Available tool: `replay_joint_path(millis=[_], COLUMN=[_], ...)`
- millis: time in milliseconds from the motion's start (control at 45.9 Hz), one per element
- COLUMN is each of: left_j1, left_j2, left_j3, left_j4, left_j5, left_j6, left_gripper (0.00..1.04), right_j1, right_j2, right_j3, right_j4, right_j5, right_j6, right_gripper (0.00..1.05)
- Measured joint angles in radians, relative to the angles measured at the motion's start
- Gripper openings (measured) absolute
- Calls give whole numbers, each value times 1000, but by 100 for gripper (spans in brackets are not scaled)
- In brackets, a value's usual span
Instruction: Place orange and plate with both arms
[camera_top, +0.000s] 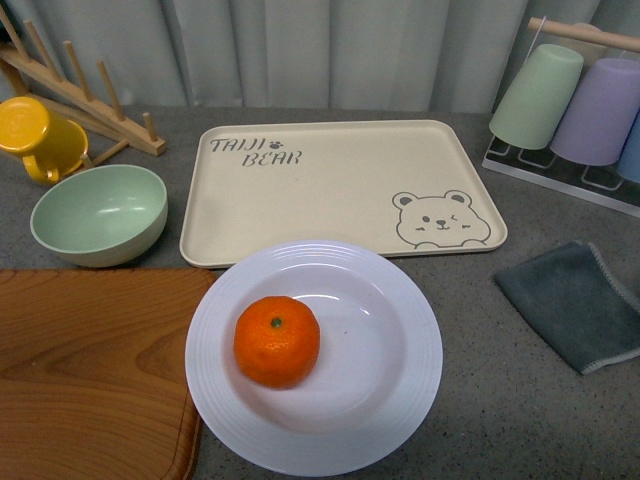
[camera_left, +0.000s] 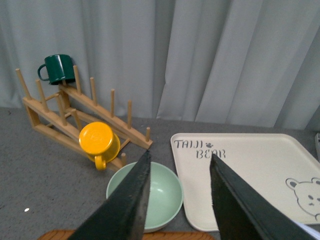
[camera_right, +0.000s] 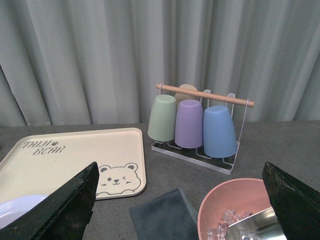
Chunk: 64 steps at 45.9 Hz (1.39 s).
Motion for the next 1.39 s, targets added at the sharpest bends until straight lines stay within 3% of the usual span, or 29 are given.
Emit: replay_joint_path(millis=[174,283,349,414,784,1394], left_j1=[56,82,137,175,180,180], left_j2=[-171,-281,-342,-411,-676,-879], left_j3=[-54,-71,-76,-76,-77,-77], left_j4=[-136,-225,-280,-338,-583,-782], left_j5=[55,83,159,168,176,176], left_j6=[16,25,27,26,27,27], left_gripper=[4,4,4,4,4,4], right_j1=[0,0,0,0,0,0], right_j2=[0,0,0,0,0,0], right_j3=[0,0,0,0,0,0], right_j4=[0,0,0,0,0,0], right_j5=[0,0,0,0,0,0], right_j6=[0,0,0,0,0,0], right_gripper=[96,96,96,96,96,96])
